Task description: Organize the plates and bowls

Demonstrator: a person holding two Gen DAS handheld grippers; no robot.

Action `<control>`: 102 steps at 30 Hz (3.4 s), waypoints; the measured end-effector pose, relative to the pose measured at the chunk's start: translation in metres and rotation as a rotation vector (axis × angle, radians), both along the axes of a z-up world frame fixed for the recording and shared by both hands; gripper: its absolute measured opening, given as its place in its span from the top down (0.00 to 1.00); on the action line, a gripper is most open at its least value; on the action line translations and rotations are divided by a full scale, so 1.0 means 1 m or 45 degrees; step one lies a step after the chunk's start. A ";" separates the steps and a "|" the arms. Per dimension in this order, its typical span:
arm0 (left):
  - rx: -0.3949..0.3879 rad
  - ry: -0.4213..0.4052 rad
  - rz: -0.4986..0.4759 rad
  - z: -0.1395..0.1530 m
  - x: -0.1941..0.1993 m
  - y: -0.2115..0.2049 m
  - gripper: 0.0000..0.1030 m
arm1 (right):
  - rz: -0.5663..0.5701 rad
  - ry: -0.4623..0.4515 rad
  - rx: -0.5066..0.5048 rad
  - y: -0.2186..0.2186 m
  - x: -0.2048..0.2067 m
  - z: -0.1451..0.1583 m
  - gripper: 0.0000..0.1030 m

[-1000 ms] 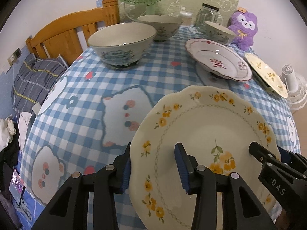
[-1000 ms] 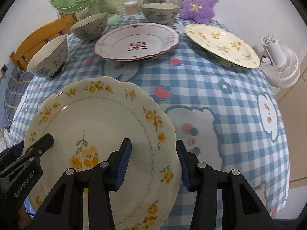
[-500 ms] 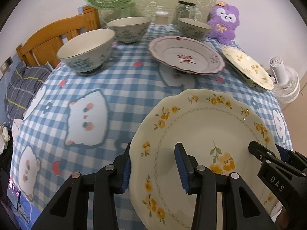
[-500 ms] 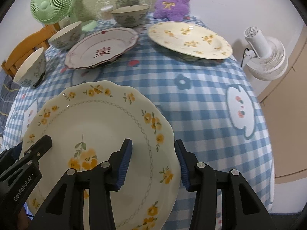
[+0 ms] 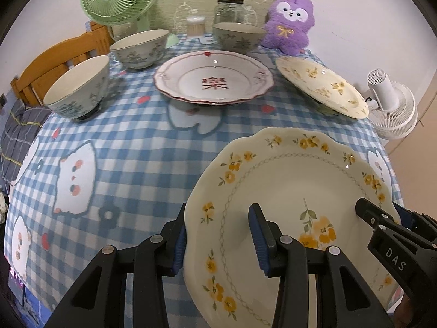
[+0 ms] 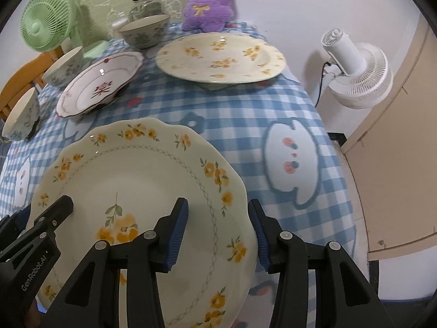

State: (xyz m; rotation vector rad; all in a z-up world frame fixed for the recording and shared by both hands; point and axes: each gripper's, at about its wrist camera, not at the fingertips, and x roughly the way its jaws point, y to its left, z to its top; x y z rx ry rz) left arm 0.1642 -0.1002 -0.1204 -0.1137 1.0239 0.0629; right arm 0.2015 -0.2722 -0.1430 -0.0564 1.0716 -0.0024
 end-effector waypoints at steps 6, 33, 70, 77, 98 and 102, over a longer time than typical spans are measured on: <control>-0.007 0.006 -0.041 -0.004 0.006 -0.025 0.60 | -0.044 -0.012 -0.014 -0.024 0.004 0.000 0.53; -0.031 -0.017 -0.041 -0.001 0.009 -0.053 0.34 | 0.037 -0.018 -0.040 -0.030 0.002 0.005 0.23; -0.082 -0.311 -0.121 0.170 0.032 -0.044 0.07 | -0.105 -0.345 -0.002 -0.038 0.010 0.179 0.15; -0.072 -0.286 -0.143 0.185 0.053 -0.039 0.07 | -0.152 -0.372 0.001 -0.036 0.020 0.197 0.15; -0.018 -0.247 -0.060 0.177 0.144 -0.065 0.09 | -0.045 -0.311 0.102 -0.062 0.126 0.190 0.15; -0.005 -0.223 -0.041 0.164 0.162 -0.071 0.09 | -0.019 -0.304 0.090 -0.069 0.148 0.177 0.15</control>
